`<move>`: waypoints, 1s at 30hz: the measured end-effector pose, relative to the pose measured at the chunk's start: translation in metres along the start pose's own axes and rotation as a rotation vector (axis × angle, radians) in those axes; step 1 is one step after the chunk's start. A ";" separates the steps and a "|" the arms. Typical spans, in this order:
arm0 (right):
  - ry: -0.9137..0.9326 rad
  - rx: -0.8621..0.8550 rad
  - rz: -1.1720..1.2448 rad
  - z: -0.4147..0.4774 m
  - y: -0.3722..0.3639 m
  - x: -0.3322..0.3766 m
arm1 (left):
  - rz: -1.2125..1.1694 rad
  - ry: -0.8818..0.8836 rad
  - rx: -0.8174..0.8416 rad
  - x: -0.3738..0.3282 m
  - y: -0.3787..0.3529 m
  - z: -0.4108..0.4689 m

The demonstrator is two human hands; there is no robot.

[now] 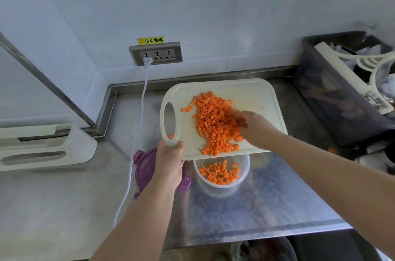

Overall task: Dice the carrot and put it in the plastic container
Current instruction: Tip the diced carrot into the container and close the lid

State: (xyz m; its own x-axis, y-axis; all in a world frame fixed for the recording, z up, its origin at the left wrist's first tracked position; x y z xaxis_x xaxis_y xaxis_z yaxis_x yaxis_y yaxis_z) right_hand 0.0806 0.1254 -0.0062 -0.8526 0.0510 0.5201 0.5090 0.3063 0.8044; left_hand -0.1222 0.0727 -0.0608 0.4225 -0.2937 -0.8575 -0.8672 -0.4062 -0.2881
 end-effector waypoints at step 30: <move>0.329 -0.025 -0.360 0.002 -0.002 0.027 | -0.073 -0.026 -0.032 0.006 -0.006 0.001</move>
State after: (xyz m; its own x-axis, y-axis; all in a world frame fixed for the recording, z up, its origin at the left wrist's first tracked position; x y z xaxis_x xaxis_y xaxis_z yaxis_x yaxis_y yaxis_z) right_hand 0.0564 0.1277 0.0053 -0.8944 -0.3586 0.2674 0.1947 0.2260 0.9545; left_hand -0.1143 0.0740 -0.0648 0.4766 -0.2405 -0.8456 -0.8256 -0.4529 -0.3366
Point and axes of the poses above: each hand's wrist, its own z-axis towards the middle knuckle, its own y-axis out of the back of the hand, x = y × z, the point moved 2 cm from there along z, towards the middle knuckle, and after that the axes turned 1 degree about -y, right-handed, at the moved point
